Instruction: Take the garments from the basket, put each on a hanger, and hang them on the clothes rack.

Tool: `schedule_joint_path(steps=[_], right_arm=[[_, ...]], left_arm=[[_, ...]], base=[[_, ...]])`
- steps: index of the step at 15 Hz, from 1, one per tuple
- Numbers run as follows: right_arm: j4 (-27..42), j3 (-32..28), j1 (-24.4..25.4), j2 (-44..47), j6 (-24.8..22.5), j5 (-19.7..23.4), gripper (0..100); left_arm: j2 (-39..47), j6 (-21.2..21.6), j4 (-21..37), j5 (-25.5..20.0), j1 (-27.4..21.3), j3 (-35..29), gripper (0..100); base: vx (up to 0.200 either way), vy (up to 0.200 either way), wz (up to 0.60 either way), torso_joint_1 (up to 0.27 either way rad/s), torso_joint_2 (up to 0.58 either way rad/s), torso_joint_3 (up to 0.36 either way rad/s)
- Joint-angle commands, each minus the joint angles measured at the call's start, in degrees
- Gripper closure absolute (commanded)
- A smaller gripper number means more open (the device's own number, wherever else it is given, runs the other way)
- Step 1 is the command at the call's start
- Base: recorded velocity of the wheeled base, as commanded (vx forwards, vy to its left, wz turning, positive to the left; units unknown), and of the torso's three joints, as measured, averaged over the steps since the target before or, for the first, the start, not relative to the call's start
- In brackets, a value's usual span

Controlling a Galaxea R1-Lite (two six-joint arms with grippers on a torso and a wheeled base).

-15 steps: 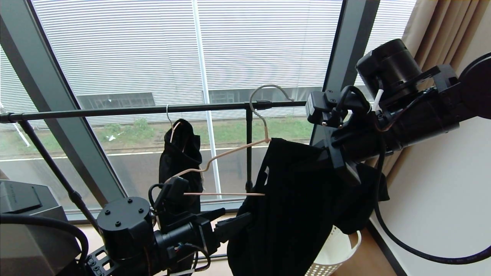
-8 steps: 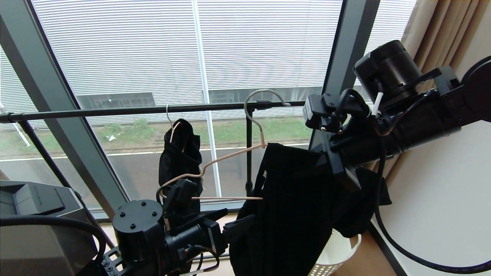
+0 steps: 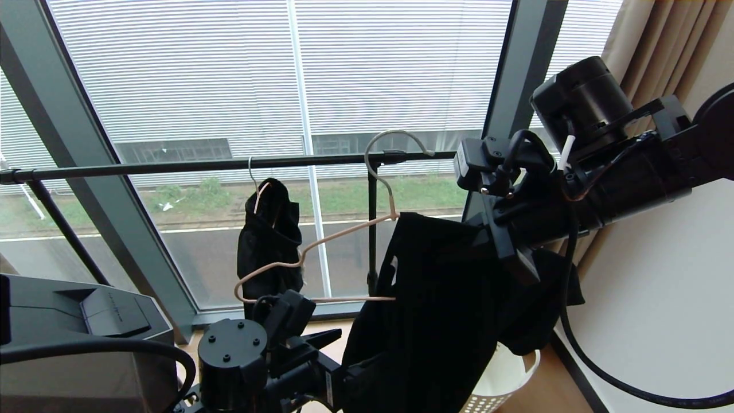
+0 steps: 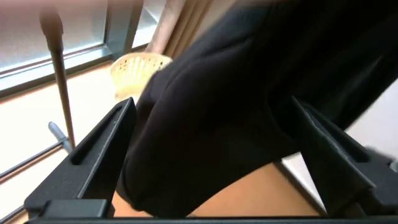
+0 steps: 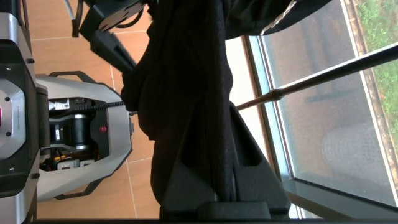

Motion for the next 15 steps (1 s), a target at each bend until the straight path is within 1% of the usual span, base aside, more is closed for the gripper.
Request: schedule_joint_path(steps=[1, 4, 5, 10, 12, 15], right_arm=[[0.00, 0.09, -0.17, -0.72, -0.03, 0.01, 100], [0.00, 0.18, -0.17, -1.42, -0.03, 0.01, 100], [0.00, 0.18, -0.17, -1.34, -0.03, 0.01, 100], [0.09, 0.18, -0.34, -1.78, -0.03, -0.08, 100], [0.09, 0.18, -1.49, -1.95, -0.03, 0.01, 100], [0.09, 1.93, -3.68, -2.66, -0.12, 0.01, 100]], left_arm=[[0.55, 0.37, -0.08, -0.10, -0.05, 0.61, 0], [1.86, 0.54, -0.08, -0.02, -0.14, 0.34, 0], [2.04, 0.54, -0.08, -0.02, -0.14, 0.26, 100], [1.95, 0.54, -0.08, -0.02, 0.30, 0.34, 100], [1.78, 0.63, -0.08, -0.02, 0.39, 0.43, 100], [1.16, 1.07, -0.08, -0.10, 2.49, 0.43, 100]], base=[[0.000, 0.000, 0.00, 0.000, 0.00, 0.000], [0.000, 0.000, 0.00, 0.000, 0.00, 0.000], [0.000, 0.000, 0.00, 0.000, 0.00, 0.000], [0.000, 0.000, 0.00, 0.000, 0.00, 0.000], [0.000, 0.000, 0.00, 0.000, 0.00, 0.000], [0.000, 0.000, 0.00, 0.000, 0.00, 0.000]])
